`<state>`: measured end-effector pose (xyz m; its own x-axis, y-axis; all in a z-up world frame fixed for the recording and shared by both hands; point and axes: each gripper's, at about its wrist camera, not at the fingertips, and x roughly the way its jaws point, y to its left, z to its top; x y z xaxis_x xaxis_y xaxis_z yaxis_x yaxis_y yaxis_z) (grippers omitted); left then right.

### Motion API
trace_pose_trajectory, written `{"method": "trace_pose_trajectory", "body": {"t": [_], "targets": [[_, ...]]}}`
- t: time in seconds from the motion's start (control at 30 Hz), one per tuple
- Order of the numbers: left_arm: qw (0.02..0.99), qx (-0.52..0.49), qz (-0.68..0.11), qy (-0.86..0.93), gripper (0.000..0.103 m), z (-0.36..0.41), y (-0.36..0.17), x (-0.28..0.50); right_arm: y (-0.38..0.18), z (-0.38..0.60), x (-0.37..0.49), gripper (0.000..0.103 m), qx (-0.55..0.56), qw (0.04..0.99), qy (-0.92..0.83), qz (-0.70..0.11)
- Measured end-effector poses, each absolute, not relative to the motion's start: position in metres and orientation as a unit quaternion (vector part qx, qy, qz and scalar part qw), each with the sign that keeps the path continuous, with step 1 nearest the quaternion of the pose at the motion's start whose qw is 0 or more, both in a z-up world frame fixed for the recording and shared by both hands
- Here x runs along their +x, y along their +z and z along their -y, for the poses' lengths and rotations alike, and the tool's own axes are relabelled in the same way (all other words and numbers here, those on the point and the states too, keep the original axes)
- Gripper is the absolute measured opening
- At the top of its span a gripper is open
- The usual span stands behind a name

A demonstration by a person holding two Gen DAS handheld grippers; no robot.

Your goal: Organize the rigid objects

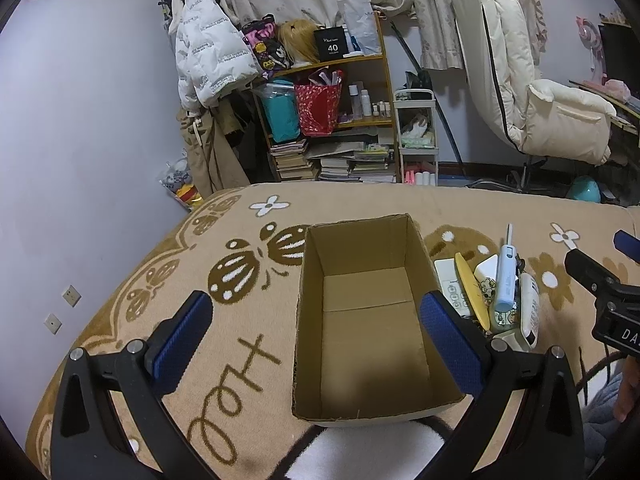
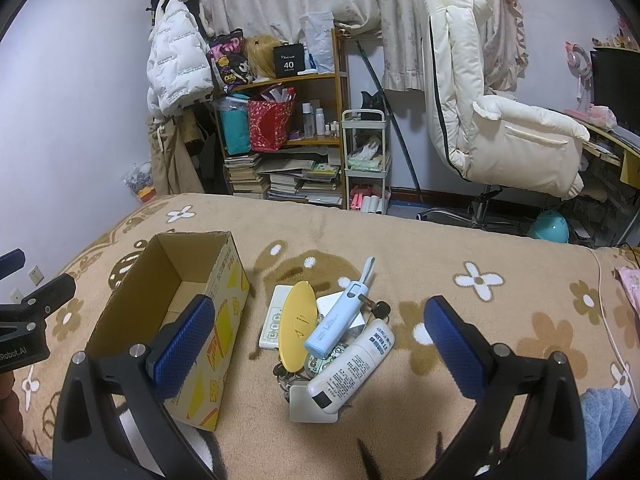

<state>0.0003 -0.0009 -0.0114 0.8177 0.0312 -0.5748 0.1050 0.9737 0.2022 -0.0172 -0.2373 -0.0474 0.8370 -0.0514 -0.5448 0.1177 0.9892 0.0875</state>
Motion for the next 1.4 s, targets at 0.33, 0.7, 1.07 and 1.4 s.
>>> {"method": "trace_pose_trajectory", "body": {"t": [0.33,0.7,1.07,1.4], "targets": [[0.947,0.118,-0.298,-0.017,0.103,0.0031,-0.0115,-0.0006,-0.0475,0.2368,-0.0173,0.103,0.058,0.957,-0.044,-0.282],[0.947,0.119,-0.299,-0.018,0.103,0.0034,-0.0101,-0.0015,-0.0478,0.2370,-0.0172,0.103,0.057,0.957,-0.044,-0.282],[0.945,0.121,-0.302,-0.019,0.103,0.0046,-0.0078,-0.0016,-0.0476,0.2361,-0.0170,0.103,0.057,0.956,-0.044,-0.283],[0.946,0.116,-0.303,-0.016,0.103,0.0024,-0.0077,0.0015,-0.0481,0.2364,-0.0167,0.103,0.056,0.956,-0.044,-0.283]]}}
